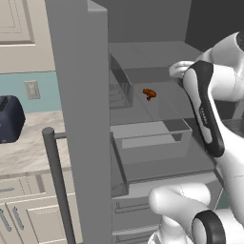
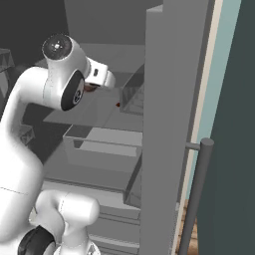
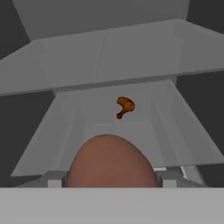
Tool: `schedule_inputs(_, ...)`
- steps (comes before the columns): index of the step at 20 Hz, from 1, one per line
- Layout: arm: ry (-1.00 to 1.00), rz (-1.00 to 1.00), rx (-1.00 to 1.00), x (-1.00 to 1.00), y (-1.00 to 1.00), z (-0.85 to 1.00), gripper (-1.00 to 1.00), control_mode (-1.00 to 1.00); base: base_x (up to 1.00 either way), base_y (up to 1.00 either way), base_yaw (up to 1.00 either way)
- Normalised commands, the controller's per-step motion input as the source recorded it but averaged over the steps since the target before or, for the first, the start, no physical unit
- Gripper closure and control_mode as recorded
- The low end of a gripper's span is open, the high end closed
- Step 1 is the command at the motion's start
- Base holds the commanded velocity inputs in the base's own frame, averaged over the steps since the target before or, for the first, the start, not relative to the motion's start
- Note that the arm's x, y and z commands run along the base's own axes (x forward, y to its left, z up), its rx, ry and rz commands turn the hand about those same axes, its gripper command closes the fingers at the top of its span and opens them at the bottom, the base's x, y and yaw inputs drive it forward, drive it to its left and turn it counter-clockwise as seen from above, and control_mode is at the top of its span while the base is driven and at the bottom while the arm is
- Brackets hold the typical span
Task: Pick the egg and butter from the fridge and place them by the bowl for mixing.
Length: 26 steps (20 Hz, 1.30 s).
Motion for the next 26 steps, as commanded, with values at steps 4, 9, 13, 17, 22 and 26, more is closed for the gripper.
schedule_inputs(4,0.02,0.0,-0.01,-0.64,0.11,-0.31,1.0,-1.0,0.0,0.0,0.0)
schedule_inputs(9,0.02,0.0,-0.03,-0.51,0.09,-0.45,1.0,-1.0,0.0,0.0,0.0)
schedule_inputs(13,0.11,0.0,-0.01,-0.13,0.01,-0.49,1.0,-1.0,0.0,0.0,0.0)
schedule_inputs(17,0.13,0.0,0.0,0.0,0.0,-0.45,1.0,-1.0,0.0,0.0,0.0)
schedule_inputs(22,0.09,0.0,0.01,0.03,-0.01,-0.4,1.0,-1.0,0.0,0.0,0.0)
schedule_inputs(26,0.06,0.0,0.0,0.03,0.11,-0.37,1.0,-1.0,0.0,0.0,0.0)
